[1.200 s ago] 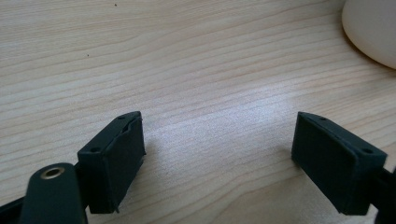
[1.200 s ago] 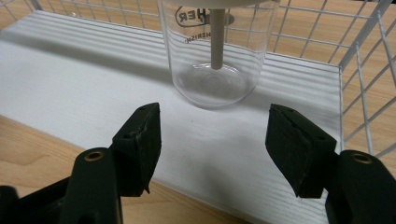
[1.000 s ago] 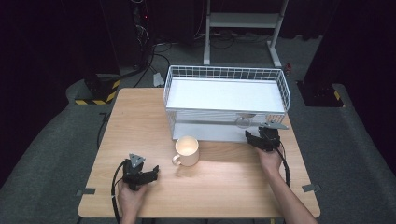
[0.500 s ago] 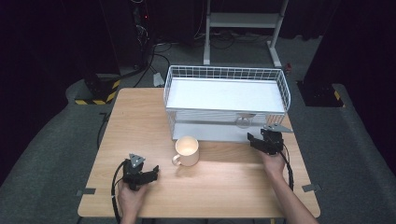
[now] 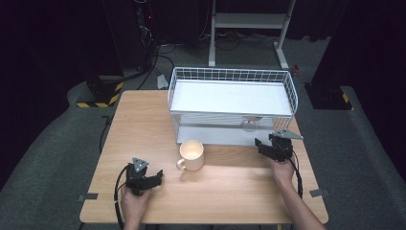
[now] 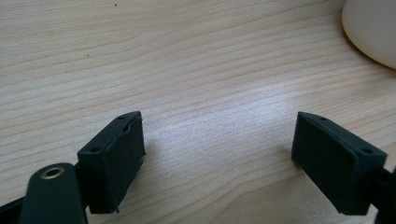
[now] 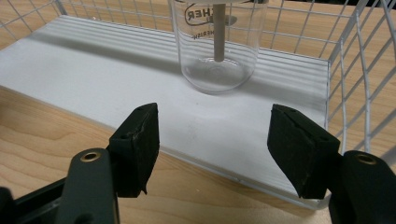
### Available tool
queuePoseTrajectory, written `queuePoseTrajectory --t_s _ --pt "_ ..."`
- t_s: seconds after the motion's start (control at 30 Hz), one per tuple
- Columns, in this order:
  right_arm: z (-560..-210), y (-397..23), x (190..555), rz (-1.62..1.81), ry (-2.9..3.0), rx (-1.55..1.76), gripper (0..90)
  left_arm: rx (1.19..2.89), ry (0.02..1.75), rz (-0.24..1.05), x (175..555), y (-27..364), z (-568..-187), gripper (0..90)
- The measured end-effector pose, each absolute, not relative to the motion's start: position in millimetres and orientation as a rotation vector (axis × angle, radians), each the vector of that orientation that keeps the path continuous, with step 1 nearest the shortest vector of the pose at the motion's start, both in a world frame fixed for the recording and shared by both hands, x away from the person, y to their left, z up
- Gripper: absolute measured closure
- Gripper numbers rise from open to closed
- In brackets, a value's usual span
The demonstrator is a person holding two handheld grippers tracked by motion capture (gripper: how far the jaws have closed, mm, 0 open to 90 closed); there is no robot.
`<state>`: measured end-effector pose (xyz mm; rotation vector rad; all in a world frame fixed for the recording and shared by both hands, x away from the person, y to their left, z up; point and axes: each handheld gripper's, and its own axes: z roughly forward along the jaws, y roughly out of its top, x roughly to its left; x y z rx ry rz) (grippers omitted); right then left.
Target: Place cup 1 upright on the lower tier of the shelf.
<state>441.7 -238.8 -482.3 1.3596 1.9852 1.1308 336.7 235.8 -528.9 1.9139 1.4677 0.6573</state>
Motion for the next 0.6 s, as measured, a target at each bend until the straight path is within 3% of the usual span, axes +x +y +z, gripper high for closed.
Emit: queuePoseTrajectory --t_s 0.6 --pt "-482 -250 427 1.176 1.974 1.371 33.8 1.914 1.468 0.657 337 236 -529 17.2"
